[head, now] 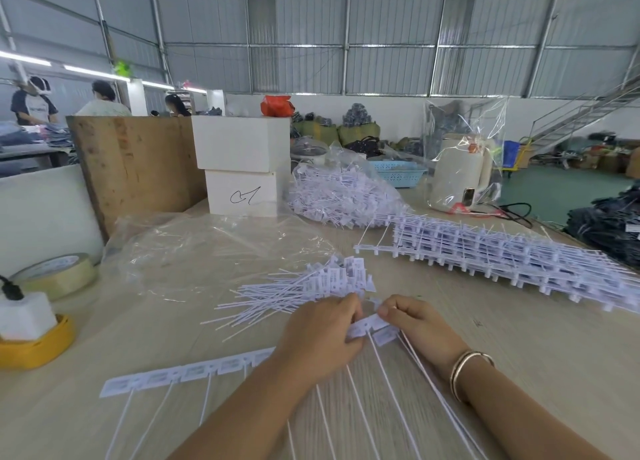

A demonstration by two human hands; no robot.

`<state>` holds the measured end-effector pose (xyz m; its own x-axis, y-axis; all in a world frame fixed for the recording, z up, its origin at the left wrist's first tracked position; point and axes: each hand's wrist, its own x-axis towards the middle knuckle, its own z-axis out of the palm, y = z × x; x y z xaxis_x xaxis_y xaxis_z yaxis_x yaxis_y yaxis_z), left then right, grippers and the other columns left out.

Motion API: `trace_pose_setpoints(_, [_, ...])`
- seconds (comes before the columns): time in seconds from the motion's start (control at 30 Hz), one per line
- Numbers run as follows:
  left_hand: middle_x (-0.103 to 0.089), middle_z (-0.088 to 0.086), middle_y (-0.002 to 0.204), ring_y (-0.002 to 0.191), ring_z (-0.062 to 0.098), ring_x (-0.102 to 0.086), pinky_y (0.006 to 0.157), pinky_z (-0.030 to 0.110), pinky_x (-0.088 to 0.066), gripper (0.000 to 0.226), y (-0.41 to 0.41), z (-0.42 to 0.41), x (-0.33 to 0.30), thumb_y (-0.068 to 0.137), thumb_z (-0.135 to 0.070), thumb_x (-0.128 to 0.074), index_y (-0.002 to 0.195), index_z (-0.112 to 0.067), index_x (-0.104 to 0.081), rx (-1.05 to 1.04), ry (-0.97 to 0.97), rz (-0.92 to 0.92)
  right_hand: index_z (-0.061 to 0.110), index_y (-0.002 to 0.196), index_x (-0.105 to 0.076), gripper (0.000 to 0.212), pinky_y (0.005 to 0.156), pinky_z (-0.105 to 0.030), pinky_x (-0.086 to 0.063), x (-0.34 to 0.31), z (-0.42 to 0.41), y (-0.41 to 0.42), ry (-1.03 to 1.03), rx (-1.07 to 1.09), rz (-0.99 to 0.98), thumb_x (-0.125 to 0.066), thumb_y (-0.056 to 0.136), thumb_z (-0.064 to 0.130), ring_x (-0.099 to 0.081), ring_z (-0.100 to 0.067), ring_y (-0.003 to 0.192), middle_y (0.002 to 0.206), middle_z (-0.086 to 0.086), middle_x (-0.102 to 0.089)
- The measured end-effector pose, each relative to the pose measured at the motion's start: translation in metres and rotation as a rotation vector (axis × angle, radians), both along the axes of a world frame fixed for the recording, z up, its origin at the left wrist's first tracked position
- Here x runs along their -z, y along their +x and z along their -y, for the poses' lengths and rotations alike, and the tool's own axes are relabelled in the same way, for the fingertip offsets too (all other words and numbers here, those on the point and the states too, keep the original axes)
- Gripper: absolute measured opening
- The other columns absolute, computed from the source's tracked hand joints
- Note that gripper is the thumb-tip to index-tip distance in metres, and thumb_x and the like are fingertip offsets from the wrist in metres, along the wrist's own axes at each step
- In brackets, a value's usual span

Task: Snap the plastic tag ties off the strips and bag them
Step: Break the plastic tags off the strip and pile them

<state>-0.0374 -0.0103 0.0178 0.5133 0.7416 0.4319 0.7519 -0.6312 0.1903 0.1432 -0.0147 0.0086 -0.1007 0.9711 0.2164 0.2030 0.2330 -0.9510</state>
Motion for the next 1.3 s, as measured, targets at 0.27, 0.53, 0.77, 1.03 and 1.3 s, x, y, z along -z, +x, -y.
trace_pose_setpoints(0.27, [-0.065,-0.009,0.090,0.081,0.012,-0.059,0.063,0.024,-0.038,0.019,-0.0015,-0.0023,0.0073,0.089,-0.044,-0.054,0.100,-0.030,-0.058,-0.027,-0.018,0.126,0.010,0.080,-0.071,0.008,0.073,-0.020,-0.046,-0.0022,0.0023,0.0008,0.020,-0.068,0.035,-0.064,0.085,0.010,-0.059,-0.007,0.074,0.075,0.004,-0.064])
trace_pose_setpoints(0.53, [-0.071,-0.012,0.090,0.081,0.000,-0.064,0.078,0.031,-0.053,0.015,-0.0033,-0.0064,0.0091,0.085,-0.035,-0.065,0.097,-0.027,-0.068,0.040,-0.304,0.377,0.002,0.085,-0.070,0.009,0.071,-0.020,-0.044,0.0016,0.0000,0.0016,0.106,-0.056,0.049,-0.063,0.085,0.008,-0.058,-0.009,0.074,0.075,0.004,-0.063])
trace_pose_setpoints(0.77, [-0.071,-0.008,0.080,0.075,0.005,-0.066,0.076,0.030,-0.053,0.010,-0.0052,-0.0072,0.0061,0.088,-0.027,-0.064,0.088,-0.020,-0.071,0.138,-0.408,0.508,0.009,0.076,-0.066,0.013,0.068,-0.014,-0.042,0.0002,-0.0009,0.0031,0.165,-0.063,0.075,-0.060,0.087,0.004,-0.055,-0.005,0.068,0.073,0.005,-0.060])
trace_pose_setpoints(1.03, [-0.062,-0.017,0.077,0.072,-0.002,-0.057,0.068,0.022,-0.047,0.019,-0.0090,-0.0067,0.0073,0.079,-0.042,-0.069,0.092,-0.034,-0.058,-0.032,-0.252,0.362,0.026,0.082,-0.063,0.005,0.081,-0.018,-0.041,0.0015,-0.0035,0.0054,0.056,0.108,0.316,-0.064,0.086,0.023,-0.057,-0.006,0.080,0.083,0.014,-0.062])
trace_pose_setpoints(1.3, [-0.052,-0.012,0.101,0.085,0.007,-0.054,0.069,0.027,-0.046,0.034,-0.0015,-0.0027,0.0051,0.085,-0.039,-0.063,0.109,-0.028,-0.042,-0.041,-0.086,0.159,0.042,0.084,-0.060,0.016,0.103,-0.047,-0.032,-0.0039,0.0007,-0.0025,0.196,0.172,0.383,-0.060,0.089,0.026,-0.053,-0.004,0.100,0.099,0.017,-0.057])
